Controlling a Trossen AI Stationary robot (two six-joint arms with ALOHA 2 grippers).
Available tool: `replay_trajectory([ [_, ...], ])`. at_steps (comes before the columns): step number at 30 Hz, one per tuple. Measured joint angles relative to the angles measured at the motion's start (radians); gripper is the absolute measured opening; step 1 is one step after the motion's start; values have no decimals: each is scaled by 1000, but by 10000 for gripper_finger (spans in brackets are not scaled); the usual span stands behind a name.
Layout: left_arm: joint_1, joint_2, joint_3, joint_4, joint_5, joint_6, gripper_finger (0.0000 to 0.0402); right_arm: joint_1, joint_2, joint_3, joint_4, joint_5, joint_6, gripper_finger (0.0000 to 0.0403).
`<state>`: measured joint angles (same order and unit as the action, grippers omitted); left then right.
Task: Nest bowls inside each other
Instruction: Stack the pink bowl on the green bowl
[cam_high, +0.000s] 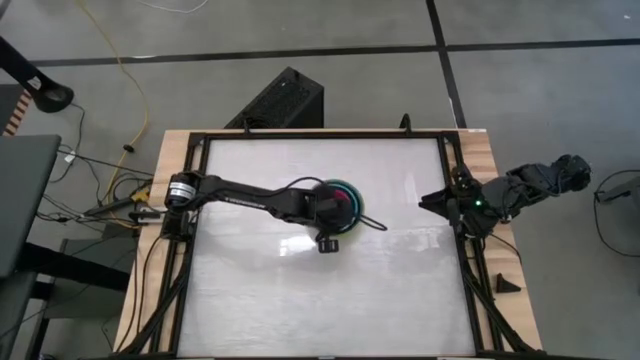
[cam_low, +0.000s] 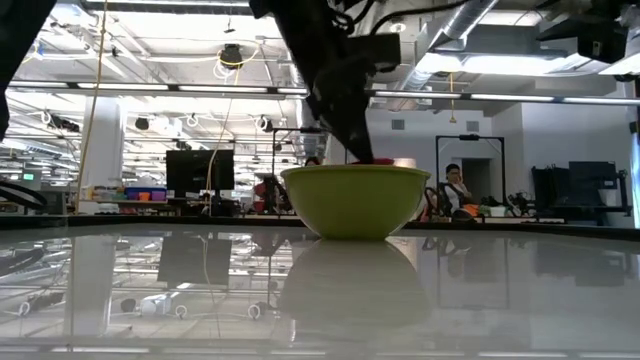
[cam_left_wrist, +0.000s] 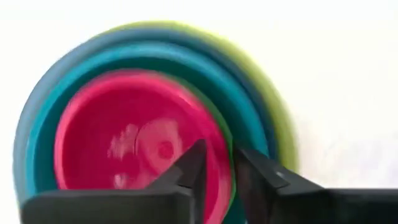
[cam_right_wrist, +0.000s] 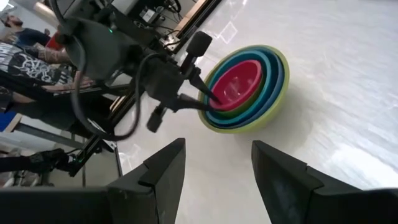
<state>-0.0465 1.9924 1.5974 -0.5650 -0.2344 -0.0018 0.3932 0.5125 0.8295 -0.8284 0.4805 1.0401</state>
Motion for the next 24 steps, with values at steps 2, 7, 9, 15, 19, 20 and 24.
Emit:
replay_trajectory([
  [2,6,-2,11,10,52,-11,86,0,0,0,0,0,0,217],
  [7,24,-3,48,2,147,-63,144,0,0,0,0,0,-1,217],
  [9,36,-11,64,-4,162,-88,162,0,0,0,1,1,-10,217],
  [15,90,-138,67,45,201,-108,186,4,7,0,150,12,-186,217],
  [19,131,-280,34,75,171,-108,185,21,-3,0,299,18,-346,217],
  [20,140,-323,22,77,162,-104,183,22,-5,0,316,18,-369,217],
  [24,162,-498,-93,151,137,-106,182,16,-22,-39,371,36,-397,217],
])
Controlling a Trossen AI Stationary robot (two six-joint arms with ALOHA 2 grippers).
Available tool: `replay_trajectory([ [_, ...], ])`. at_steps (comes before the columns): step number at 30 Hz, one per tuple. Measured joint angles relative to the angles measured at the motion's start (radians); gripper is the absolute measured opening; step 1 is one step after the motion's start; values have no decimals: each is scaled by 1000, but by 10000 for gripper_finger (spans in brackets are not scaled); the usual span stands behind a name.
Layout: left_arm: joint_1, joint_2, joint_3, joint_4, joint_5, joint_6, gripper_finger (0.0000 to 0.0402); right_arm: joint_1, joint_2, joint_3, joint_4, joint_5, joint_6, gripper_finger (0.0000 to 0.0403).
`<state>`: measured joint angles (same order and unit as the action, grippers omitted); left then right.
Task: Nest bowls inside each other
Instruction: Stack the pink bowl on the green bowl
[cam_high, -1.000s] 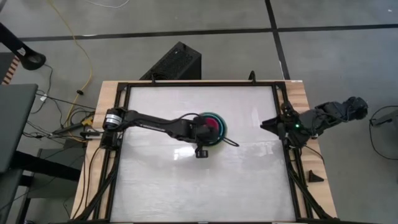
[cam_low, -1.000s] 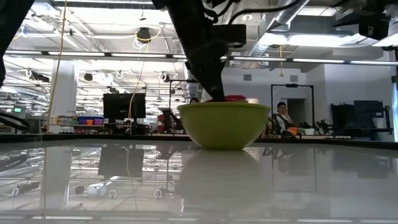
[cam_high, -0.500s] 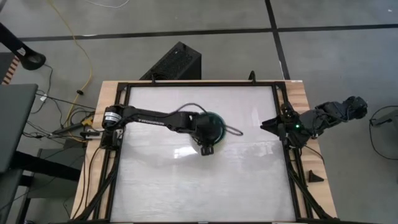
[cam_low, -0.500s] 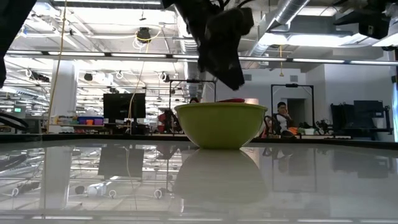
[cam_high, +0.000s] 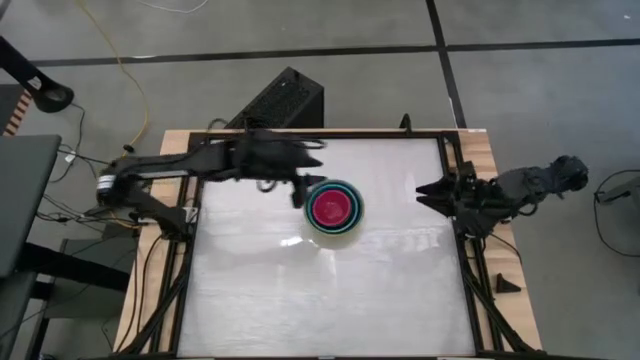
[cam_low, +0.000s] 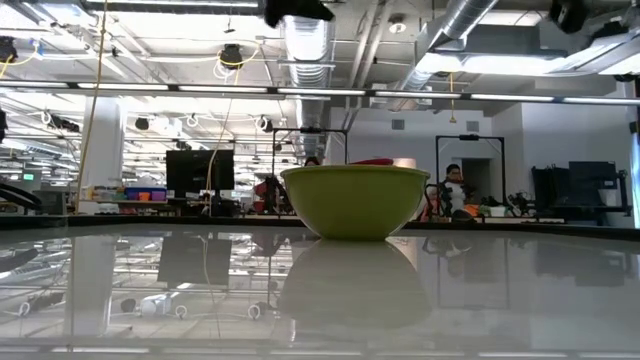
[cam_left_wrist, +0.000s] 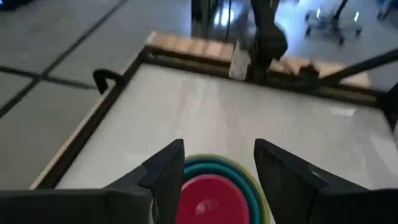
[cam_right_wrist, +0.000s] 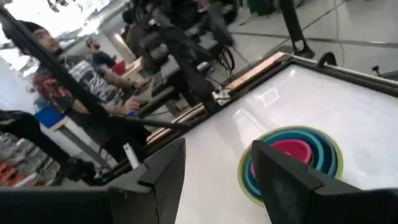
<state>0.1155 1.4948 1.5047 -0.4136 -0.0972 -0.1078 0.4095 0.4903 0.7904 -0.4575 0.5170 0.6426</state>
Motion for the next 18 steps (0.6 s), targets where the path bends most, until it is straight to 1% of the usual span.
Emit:
replay_trajectory([
  [2,7,-94,-98,49,-7,-23,182,0,-22,-69,62,5,2,217],
  [4,9,-192,-224,116,-23,-65,182,0,-42,-157,159,4,15,217],
  [10,-6,-494,-644,411,-83,-248,182,-7,-106,-427,601,2,-2,217],
  [12,-21,-586,-768,504,-110,-298,182,-27,-106,-491,696,-2,-2,217],
  [15,-42,-707,-904,589,-164,-354,182,-73,-83,-544,709,-40,30,216],
  [18,-61,-802,-994,597,-210,-383,182,-141,-32,-561,724,-95,45,210],
])
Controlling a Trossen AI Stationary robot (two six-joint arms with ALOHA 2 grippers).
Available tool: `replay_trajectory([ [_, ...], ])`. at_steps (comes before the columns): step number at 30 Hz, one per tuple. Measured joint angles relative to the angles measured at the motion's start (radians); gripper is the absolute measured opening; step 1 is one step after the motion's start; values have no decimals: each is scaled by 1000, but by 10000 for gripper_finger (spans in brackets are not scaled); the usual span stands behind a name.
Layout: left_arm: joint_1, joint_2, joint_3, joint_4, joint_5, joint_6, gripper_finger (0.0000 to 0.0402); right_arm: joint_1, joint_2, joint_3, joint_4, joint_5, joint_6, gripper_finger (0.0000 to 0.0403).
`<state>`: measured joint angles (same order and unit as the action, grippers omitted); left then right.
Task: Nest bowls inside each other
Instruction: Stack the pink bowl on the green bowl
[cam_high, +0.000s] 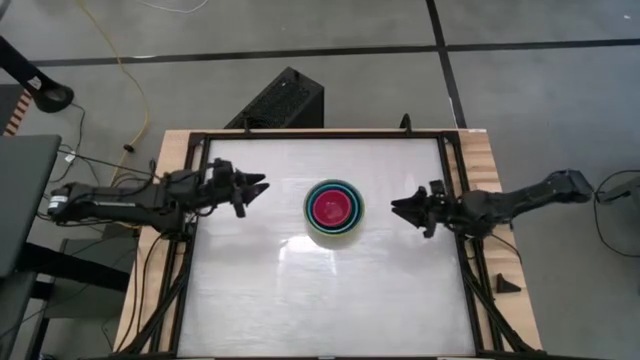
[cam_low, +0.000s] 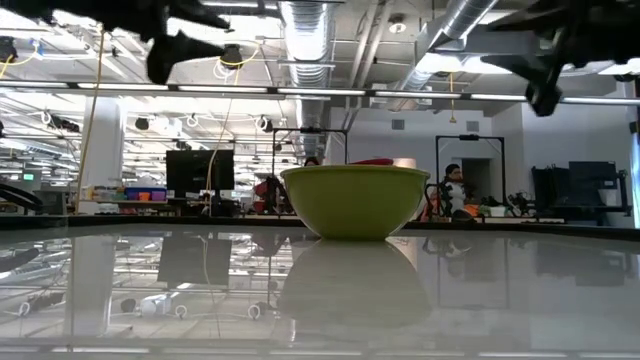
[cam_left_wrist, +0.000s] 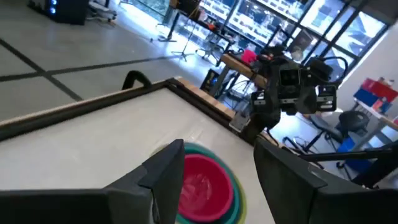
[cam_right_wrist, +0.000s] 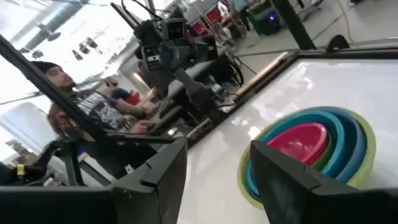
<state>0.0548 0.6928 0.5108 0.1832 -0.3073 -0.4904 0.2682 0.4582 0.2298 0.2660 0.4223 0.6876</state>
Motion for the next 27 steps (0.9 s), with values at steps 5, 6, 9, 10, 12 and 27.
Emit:
replay_trajectory([
  [5,-28,-110,-90,4,-53,-31,182,-159,135,-1,138,-194,-4,190],
  [6,-32,-127,-104,6,-67,-33,182,-194,169,-1,172,-237,-4,186],
  [9,-41,-181,-148,32,-114,-34,182,-286,275,-1,271,-357,-4,174],
  [10,-43,-199,-159,35,-127,-35,182,-313,312,-1,308,-393,-4,170],
  [12,-44,-233,-184,36,-145,-48,182,-359,388,0,383,-457,8,164],
  [27,-44,-323,-279,55,-123,-151,182,-429,961,101,776,-582,85,46],
])
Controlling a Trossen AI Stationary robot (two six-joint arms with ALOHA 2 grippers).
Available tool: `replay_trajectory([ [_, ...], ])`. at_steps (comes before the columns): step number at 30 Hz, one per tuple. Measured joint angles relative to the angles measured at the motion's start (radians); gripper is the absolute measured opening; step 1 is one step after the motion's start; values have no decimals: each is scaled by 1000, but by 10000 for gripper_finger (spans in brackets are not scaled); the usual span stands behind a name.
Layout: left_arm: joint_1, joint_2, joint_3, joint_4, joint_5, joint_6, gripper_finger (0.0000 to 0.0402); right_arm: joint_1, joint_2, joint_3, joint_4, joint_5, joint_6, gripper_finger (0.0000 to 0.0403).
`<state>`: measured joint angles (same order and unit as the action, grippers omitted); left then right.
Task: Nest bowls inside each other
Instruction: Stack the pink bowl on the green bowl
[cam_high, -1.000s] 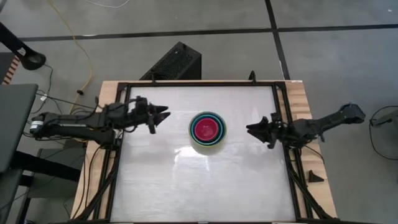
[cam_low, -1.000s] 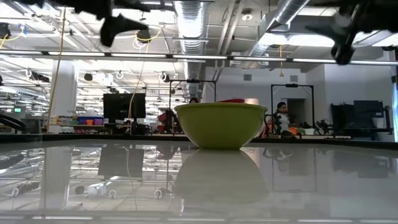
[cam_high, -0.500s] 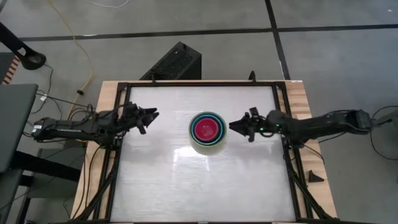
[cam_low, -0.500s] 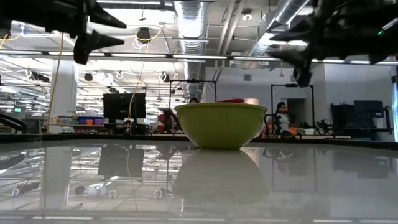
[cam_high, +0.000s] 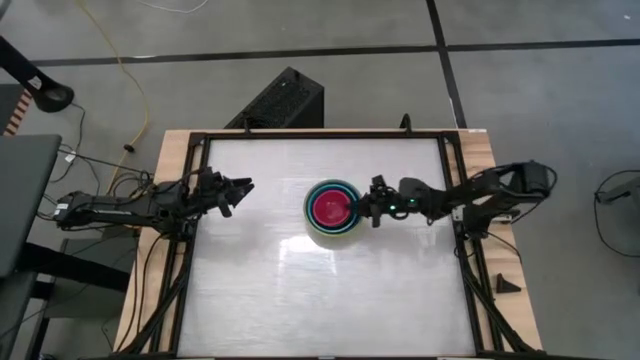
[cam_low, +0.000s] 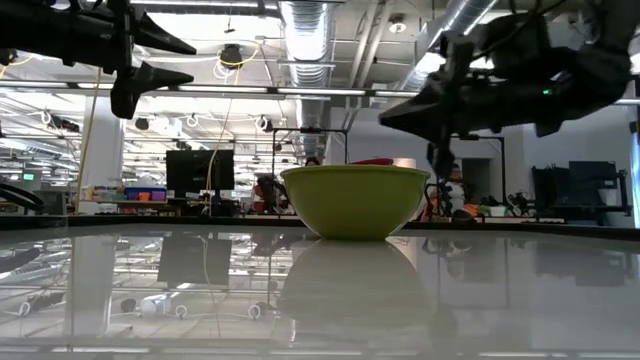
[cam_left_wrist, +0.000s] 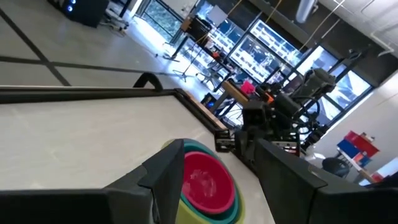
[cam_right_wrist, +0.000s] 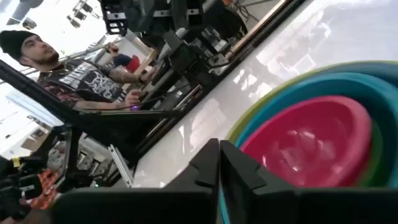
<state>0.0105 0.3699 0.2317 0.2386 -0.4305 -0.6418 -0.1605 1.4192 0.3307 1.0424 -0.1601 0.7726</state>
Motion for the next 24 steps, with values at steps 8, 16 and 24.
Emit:
replay_trajectory([
  [8,-1,0,0,1,19,-18,182,-17,154,68,25,-22,55,28],
  [16,-1,0,0,11,32,-17,182,-73,124,31,23,-20,116,19],
  [24,-1,0,0,8,25,-2,182,-85,123,26,-75,-33,162,33],
])
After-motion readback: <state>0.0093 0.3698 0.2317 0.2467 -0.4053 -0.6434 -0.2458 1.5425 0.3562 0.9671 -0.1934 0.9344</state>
